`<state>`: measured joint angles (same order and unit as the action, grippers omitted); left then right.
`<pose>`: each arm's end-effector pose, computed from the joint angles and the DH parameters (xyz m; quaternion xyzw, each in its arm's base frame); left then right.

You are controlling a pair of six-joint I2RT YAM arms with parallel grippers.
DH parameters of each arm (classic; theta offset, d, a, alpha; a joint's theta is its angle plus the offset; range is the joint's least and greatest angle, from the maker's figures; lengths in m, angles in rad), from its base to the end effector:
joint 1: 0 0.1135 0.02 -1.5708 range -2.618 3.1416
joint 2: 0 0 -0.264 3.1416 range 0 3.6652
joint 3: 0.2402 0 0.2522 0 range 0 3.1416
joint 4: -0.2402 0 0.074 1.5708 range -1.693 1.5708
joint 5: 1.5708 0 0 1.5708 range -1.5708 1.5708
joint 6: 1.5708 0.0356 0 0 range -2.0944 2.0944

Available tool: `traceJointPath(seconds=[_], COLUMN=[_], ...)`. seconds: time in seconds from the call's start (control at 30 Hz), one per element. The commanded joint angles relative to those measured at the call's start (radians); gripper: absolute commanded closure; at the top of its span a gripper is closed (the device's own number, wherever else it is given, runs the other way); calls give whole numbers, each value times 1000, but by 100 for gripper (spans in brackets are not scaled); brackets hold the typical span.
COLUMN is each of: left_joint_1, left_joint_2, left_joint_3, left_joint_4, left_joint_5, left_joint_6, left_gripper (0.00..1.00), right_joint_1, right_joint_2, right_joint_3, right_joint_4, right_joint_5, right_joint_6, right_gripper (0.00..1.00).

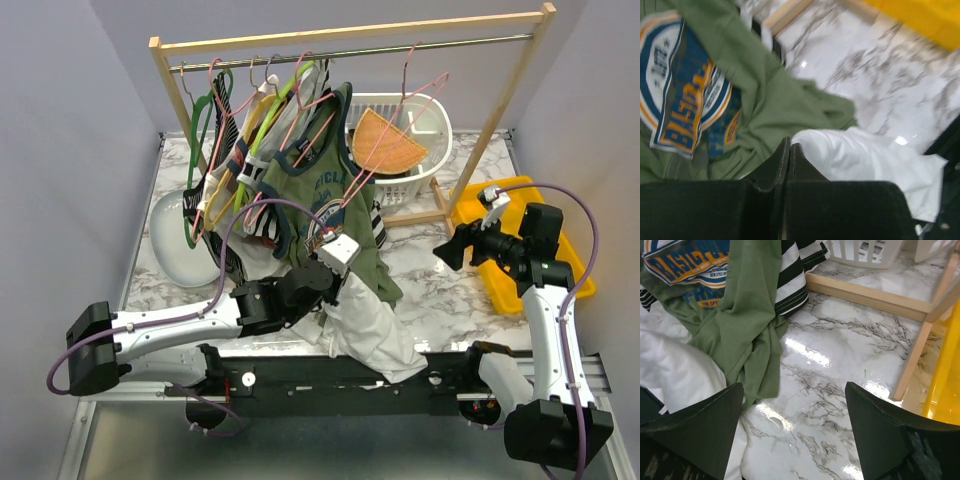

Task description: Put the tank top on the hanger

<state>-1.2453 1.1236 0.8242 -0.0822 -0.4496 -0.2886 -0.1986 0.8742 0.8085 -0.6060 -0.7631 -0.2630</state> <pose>0.0965 -0.2376 0.2971 0.2609 0.7744 -0.2460 0.5213 0.1784 -0.0108 0.2977 -0.1886 0.8302 0.2342 0.4693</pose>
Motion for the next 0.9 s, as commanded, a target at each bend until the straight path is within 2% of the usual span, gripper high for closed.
traceJointPath(seconds=[0.0, 0.1, 0.13, 0.2, 0.23, 0.33, 0.43, 0.47, 0.53, 0.57, 0.63, 0.67, 0.77, 0.87], left_joint_1=[78, 112, 116, 119, 119, 119, 119, 119, 121, 119, 119, 119, 119, 119], left_joint_2=[-7, 4, 7, -8, -22, -102, -182, -215, -252, -289, -326, -365, -438, -490], left_joint_3=[-135, -169, -171, -157, -154, -123, -86, -79, -71, -69, -82, -88, -131, -178], left_joint_4=[117, 124, 115, 84, 59, -20, -109, -131, -177, -191, -228, -240, -264, -275], left_joint_5=[-6, -34, -37, -8, 12, 121, 259, 282, 348, 359, 382, 385, 388, 397], left_joint_6=[-95, -110, -113, -107, -106, -97, -83, -83, -83, -92, -96, -101, -129, -164], left_gripper=[100, 100, 92, 69, 45, 20, 17, 17, 17, 17, 17, 17, 17, 17], right_joint_1=[-7, -7, -7, -5, -4, 56, 216, 317, 420, 518, 612, 707, 845, 918], right_joint_2=[2, 3, 3, 15, 23, 65, 104, 108, 105, 100, 83, 82, 101, 130], right_joint_3=[6, 12, 23, 35, 55, 93, 115, 89, 39, 11, -83, -107, -189, -230], right_joint_4=[-55, -107, -129, -219, -251, -391, -471, -500, -508, -464, -404, -341, -252, -201], right_joint_5=[-114, -224, -257, -361, -387, -394, -245, -188, -135, -58, 26, 107, 217, 277], right_joint_6=[-86, -152, -210, -287, -368, -542, -654, -688, -769, -771, -745, -730, -674, -638], right_gripper=[9, 10, 10, 11, 12, 15, 16, 17, 18, 19, 19, 19, 20, 20])
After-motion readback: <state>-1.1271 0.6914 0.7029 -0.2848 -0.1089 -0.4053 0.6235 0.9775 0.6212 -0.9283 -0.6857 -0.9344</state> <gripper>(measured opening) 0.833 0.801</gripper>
